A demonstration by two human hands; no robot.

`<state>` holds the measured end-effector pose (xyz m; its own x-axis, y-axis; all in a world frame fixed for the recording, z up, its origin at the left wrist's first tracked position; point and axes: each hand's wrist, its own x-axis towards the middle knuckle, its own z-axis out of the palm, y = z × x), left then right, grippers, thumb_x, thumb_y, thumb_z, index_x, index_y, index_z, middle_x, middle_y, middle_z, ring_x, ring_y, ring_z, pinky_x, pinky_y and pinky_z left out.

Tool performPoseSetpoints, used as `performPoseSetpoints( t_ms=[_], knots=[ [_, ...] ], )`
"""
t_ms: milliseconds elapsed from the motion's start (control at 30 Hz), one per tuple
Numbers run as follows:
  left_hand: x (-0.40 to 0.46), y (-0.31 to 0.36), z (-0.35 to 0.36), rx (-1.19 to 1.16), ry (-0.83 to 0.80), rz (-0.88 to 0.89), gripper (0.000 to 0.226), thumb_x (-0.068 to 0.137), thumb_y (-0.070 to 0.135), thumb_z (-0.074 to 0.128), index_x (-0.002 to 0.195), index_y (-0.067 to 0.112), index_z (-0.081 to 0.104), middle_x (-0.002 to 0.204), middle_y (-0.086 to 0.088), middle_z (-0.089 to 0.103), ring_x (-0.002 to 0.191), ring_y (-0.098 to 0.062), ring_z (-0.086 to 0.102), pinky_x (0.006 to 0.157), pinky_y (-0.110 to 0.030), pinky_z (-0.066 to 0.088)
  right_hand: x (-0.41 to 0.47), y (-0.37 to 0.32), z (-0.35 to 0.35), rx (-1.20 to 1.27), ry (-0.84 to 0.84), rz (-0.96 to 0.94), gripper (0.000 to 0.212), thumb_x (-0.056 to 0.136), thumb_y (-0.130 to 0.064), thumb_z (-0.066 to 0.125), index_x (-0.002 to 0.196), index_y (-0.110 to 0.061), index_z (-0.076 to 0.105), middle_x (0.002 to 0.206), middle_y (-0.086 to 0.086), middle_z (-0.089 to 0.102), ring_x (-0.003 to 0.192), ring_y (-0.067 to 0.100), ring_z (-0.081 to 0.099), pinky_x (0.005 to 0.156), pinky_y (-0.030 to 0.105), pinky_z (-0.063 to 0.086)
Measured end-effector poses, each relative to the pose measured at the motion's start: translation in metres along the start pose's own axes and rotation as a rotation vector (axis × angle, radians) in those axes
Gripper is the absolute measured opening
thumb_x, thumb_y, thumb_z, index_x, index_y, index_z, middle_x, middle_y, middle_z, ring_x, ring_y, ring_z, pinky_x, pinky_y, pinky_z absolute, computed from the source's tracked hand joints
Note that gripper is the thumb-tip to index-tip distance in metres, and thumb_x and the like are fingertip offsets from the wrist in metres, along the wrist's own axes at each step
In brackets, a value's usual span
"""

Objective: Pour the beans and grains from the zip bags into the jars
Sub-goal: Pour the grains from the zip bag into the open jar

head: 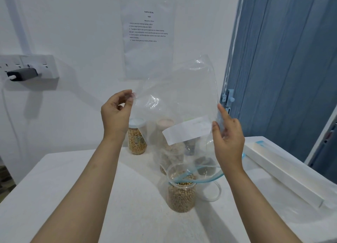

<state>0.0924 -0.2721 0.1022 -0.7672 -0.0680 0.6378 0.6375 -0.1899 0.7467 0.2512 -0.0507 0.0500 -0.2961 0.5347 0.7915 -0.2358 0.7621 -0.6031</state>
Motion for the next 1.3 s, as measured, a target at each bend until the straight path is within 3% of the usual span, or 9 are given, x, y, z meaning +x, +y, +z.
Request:
performPoseSetpoints(
  t_ms=[167, 267, 467, 567, 700, 833, 967, 1067, 1300],
  knots=[
    [-0.003, -0.001, 0.0, -0.022, 0.012, -0.011, 0.021, 0.095, 0.013, 0.066, 0.1, 0.032, 0.072, 0.102, 0.009, 0.073, 0.103, -0.009, 0.068, 0.094, -0.022, 0.052, -0.001, 0.0, -0.001, 0.004, -0.003, 0.005, 0.048, 0.099, -0.015, 0.059, 0.144, -0.03, 0.05, 0.082, -0.003, 0.039, 0.068, 0.005, 0.042, 0.067, 0.006, 0.04],
    [-0.003, -0.003, -0.001, 0.021, 0.006, 0.0, 0.027, 0.098, 0.006, 0.059, 0.106, 0.029, 0.07, 0.103, 0.008, 0.073, 0.099, -0.011, 0.069, 0.098, -0.026, 0.052, -0.001, -0.001, -0.001, 0.012, -0.004, 0.002, 0.047, 0.099, -0.014, 0.059, 0.143, -0.028, 0.052, 0.081, -0.006, 0.038, 0.067, 0.006, 0.041, 0.067, 0.006, 0.04],
    [-0.007, 0.005, -0.001, 0.036, -0.036, 0.006, 0.022, 0.098, 0.02, 0.063, 0.117, 0.03, 0.068, 0.116, 0.012, 0.071, 0.108, 0.0, 0.064, 0.089, -0.014, 0.048, -0.002, -0.003, -0.003, 0.021, -0.005, 0.011, 0.048, 0.099, -0.014, 0.059, 0.142, -0.034, 0.05, 0.083, 0.0, 0.04, 0.067, 0.006, 0.04, 0.066, 0.008, 0.039],
    [-0.009, 0.004, -0.001, 0.053, -0.071, -0.006, 0.031, 0.099, 0.014, 0.059, 0.126, 0.028, 0.064, 0.119, 0.018, 0.069, 0.102, 0.002, 0.062, 0.087, -0.011, 0.046, -0.004, -0.003, -0.004, 0.017, 0.001, 0.019, 0.048, 0.099, -0.014, 0.059, 0.142, -0.034, 0.048, 0.083, -0.002, 0.039, 0.068, 0.009, 0.041, 0.066, 0.007, 0.039],
    [-0.007, 0.001, -0.002, 0.088, -0.055, 0.01, 0.033, 0.097, 0.009, 0.06, 0.122, 0.029, 0.066, 0.11, 0.025, 0.07, 0.1, 0.0, 0.063, 0.089, -0.016, 0.048, -0.006, -0.003, -0.004, 0.021, -0.001, 0.022, 0.048, 0.098, -0.012, 0.06, 0.143, -0.027, 0.052, 0.082, -0.008, 0.037, 0.068, 0.012, 0.041, 0.066, 0.005, 0.039],
    [-0.006, 0.0, -0.002, 0.05, -0.043, -0.004, 0.03, 0.096, 0.007, 0.062, 0.12, 0.025, 0.068, 0.104, 0.019, 0.072, 0.097, -0.003, 0.065, 0.097, -0.021, 0.05, -0.005, -0.003, -0.004, 0.019, 0.005, 0.025, 0.048, 0.098, -0.01, 0.06, 0.143, -0.025, 0.052, 0.082, -0.009, 0.037, 0.068, 0.012, 0.041, 0.066, 0.004, 0.039],
    [-0.01, 0.002, 0.001, 0.089, -0.023, 0.025, 0.029, 0.1, 0.003, 0.054, 0.122, 0.016, 0.067, 0.104, 0.005, 0.072, 0.088, 0.009, 0.064, 0.09, -0.009, 0.046, -0.006, -0.005, -0.004, 0.024, -0.001, 0.024, 0.049, 0.098, -0.011, 0.06, 0.143, -0.027, 0.051, 0.082, -0.007, 0.038, 0.068, 0.012, 0.041, 0.066, 0.005, 0.04],
    [-0.012, 0.003, 0.001, 0.119, -0.025, 0.021, 0.032, 0.101, 0.004, 0.05, 0.122, 0.021, 0.066, 0.11, -0.001, 0.072, 0.085, 0.006, 0.066, 0.087, -0.01, 0.047, -0.006, -0.005, -0.004, 0.022, -0.001, 0.024, 0.049, 0.098, -0.011, 0.06, 0.143, -0.03, 0.05, 0.083, -0.007, 0.038, 0.069, 0.01, 0.041, 0.067, 0.006, 0.04],
    [-0.013, 0.002, -0.001, 0.128, -0.075, 0.019, 0.032, 0.096, 0.015, 0.064, 0.125, 0.03, 0.064, 0.123, 0.015, 0.066, 0.089, -0.008, 0.061, 0.086, -0.015, 0.047, -0.007, -0.006, -0.003, 0.022, 0.009, 0.034, 0.049, 0.098, -0.011, 0.06, 0.144, -0.026, 0.051, 0.083, -0.009, 0.038, 0.07, 0.009, 0.042, 0.067, 0.004, 0.04]
  ],
)
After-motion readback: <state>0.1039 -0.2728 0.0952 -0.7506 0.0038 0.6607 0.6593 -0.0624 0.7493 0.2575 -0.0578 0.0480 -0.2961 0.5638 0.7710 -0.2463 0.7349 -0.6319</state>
